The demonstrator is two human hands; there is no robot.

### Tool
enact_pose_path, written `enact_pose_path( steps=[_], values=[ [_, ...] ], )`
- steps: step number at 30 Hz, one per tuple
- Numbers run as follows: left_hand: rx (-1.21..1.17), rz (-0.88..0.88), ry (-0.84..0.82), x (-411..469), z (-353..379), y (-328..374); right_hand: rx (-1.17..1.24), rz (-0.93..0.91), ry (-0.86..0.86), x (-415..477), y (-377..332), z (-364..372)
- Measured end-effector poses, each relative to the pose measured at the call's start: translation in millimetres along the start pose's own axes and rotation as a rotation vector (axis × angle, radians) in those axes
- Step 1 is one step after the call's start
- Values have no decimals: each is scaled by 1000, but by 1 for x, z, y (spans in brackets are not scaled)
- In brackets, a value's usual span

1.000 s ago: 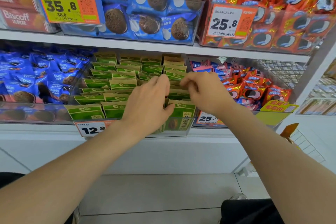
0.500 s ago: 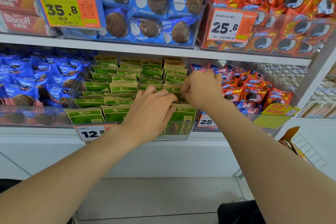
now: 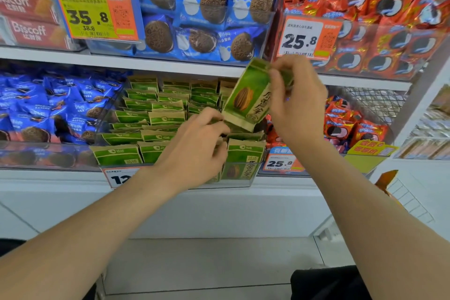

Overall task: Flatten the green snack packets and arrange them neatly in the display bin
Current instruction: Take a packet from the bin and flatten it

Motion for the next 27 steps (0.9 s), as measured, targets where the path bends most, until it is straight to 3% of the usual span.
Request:
enact_pose_path(
  steps=[4,6,9,13,14,17,18,20,24,27],
  values=[
    [-98,-154,163,-2,-13,-1,50,77,229,4,-15,-25],
    [-226,-221,286,-4,-23,5,119,162,247,2,-23,-31],
    [-522,-265,381,-10,-34,20,205,266,78,-8,-36,-33],
    [-757,-369,222,-15,-34,38,244,350,-144,-25,-50,-28],
    [-795,-429,207,-15,-33,38,313,454,-155,-30,-52,-26],
    [-998,-717,244,-18,-29,38,671,994,-228,-43,-65,-23],
    [-1070,-806,262,-18,-29,38,730,1084,-267,-47,-67,-22],
    [-1103,-857,279,-18,-28,36,753,1117,-334,-54,-69,-21],
    [-1075,-776,237,-19,-30,38,742,1187,-395,-59,-65,-21],
    [-1012,-664,186,-19,-32,42,539,1010,-415,-53,-63,-25]
  ],
)
Point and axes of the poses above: each hand's wrist, its own x-axis towards the middle knuckle, its own z-axis out of the palm, y = z × x, the point moved 2 cm from there along x, towards the middle knuckle, and after that the axes turned 9 degrees about y, right-handed, at the moved point
